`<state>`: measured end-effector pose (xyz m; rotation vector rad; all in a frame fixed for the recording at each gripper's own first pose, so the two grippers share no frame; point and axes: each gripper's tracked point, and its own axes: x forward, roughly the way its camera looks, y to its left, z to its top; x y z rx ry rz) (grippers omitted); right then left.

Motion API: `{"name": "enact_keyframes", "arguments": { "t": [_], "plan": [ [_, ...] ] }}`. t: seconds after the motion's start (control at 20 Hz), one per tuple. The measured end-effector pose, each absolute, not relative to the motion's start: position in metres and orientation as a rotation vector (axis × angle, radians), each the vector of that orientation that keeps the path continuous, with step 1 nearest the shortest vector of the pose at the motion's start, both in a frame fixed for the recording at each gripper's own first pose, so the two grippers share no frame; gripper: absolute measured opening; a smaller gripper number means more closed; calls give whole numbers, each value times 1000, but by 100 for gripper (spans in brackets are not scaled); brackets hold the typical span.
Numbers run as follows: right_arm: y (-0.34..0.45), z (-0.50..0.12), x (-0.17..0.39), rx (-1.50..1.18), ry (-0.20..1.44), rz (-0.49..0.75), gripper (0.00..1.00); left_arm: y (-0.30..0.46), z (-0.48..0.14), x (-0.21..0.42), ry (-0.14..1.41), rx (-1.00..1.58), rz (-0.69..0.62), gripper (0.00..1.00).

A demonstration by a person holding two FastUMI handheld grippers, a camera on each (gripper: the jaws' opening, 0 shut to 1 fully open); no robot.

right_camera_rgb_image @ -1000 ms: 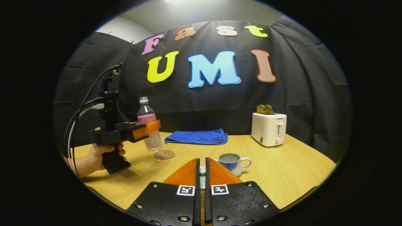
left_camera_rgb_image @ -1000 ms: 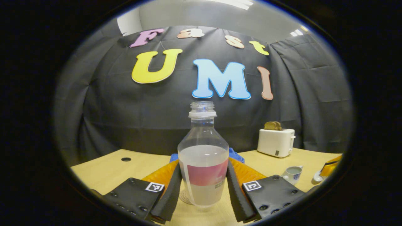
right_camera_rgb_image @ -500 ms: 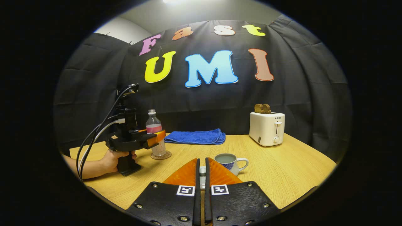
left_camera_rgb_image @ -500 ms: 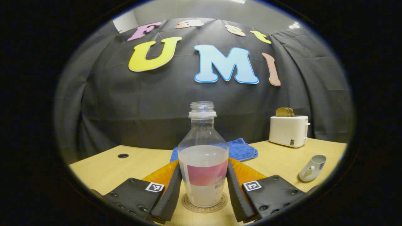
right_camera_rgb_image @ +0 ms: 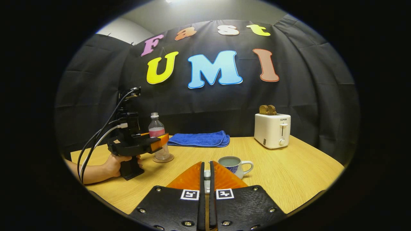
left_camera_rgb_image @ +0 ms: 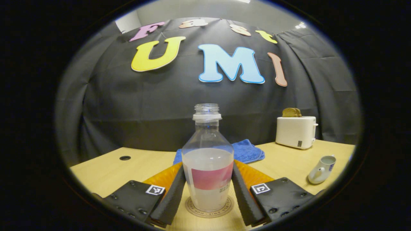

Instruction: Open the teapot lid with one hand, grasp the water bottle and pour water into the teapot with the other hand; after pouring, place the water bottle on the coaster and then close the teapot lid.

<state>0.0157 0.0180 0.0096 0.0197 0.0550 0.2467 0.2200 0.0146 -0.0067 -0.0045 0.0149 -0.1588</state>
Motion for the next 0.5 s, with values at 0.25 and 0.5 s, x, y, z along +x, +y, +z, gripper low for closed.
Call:
{"name": "enact_keyframes", "arguments": {
  "t": [0.25,0.5],
  "plan": [
    [14,11,17,15,50,236,5,18,12,210,-33,4,-145,99],
    [1,28,35,24,-2,192,5,28,34,188,-98,-3,-137,100]
  ]
}}
